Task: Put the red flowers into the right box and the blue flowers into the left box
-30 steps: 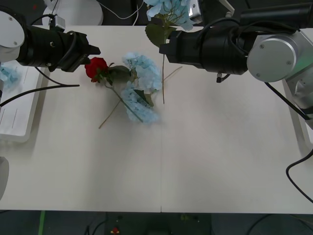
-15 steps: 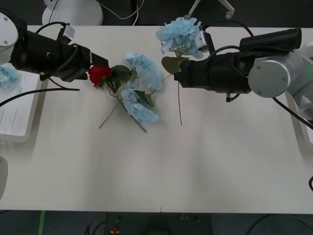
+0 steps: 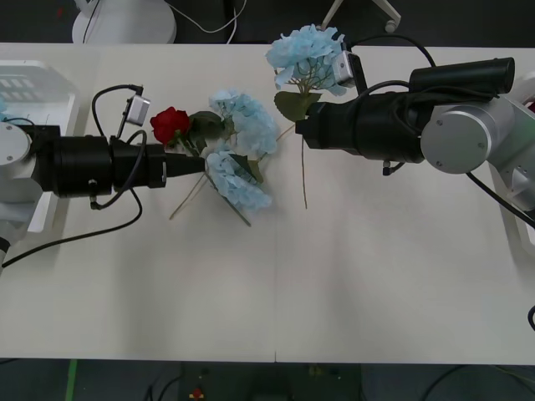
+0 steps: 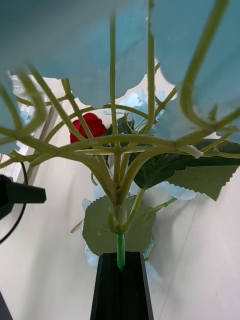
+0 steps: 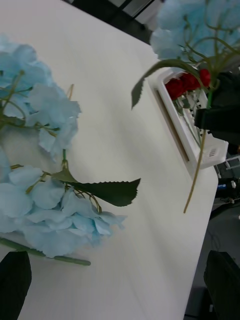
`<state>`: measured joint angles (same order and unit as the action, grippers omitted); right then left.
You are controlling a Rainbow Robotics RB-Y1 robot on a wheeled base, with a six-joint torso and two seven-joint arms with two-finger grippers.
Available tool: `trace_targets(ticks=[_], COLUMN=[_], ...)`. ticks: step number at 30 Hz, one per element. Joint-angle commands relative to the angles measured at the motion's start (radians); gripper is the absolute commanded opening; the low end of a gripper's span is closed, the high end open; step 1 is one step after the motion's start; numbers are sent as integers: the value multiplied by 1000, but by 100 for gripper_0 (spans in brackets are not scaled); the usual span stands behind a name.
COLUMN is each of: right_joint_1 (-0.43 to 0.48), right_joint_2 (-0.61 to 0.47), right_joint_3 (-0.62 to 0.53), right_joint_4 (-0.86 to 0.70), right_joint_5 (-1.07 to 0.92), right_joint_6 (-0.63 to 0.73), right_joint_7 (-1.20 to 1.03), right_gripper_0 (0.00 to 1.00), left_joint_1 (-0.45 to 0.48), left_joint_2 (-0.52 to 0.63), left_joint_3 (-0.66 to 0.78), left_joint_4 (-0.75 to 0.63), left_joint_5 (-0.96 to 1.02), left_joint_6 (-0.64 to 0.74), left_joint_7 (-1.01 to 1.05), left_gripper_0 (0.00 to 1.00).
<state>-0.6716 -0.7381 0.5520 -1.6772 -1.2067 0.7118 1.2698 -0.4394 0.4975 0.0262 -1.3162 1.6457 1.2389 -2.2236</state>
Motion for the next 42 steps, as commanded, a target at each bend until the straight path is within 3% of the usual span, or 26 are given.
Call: trace_targets(ticks=[1,7,15,19,25,26,27,30,32,34,35,42], right_joint_1=[-22,-29,-55,-59,-66,-68,-69,-68,-68,-71,-71,-71], right_joint_2=[39,80,141,155,163,163,163,163,161,161,161,158], right_joint_3=[3,3,3,3,8,9,11,11,11,11,11,11], right_joint_4=[-35,-35,-33,-35,-33,-33,-33,-33,-33,-35,-33,-33], right_joint_5=[18,36,58,68,70,70,70,70,70,70,70,70], right_joint_6=[-14,-17,-17,-17,-17,-17,-17,-17,-17,-18,-20,-22], right_joint_7=[46,48,29,25,17,16,14,10,8,6,5,-1], right_gripper_0=[0,0,0,0,0,0,0,0,0,0,0,0], left_joint_1=[85,180,208,208,206,206,206,205,205,205,205,205], left_joint_2=[38,38,7,-2,-11,-13,-17,-27,-28,-31,-33,-25], left_joint_3=[-71,-236,-448,-517,-537,-537,-537,-537,-537,-536,-536,-536], left_joint_4=[-98,-235,-340,-367,-373,-373,-373,-373,-373,-373,-373,-371], left_joint_5=[111,229,321,326,326,326,324,324,324,324,324,324], left_joint_6=[-93,-381,-702,-817,-875,-881,-895,-940,-970,-989,-989,-989], left_joint_7=[-156,-255,-300,-306,-315,-315,-318,-323,-324,-323,-323,-323], left_gripper_0=[100,100,100,100,98,94,84,75,59,10,0,0])
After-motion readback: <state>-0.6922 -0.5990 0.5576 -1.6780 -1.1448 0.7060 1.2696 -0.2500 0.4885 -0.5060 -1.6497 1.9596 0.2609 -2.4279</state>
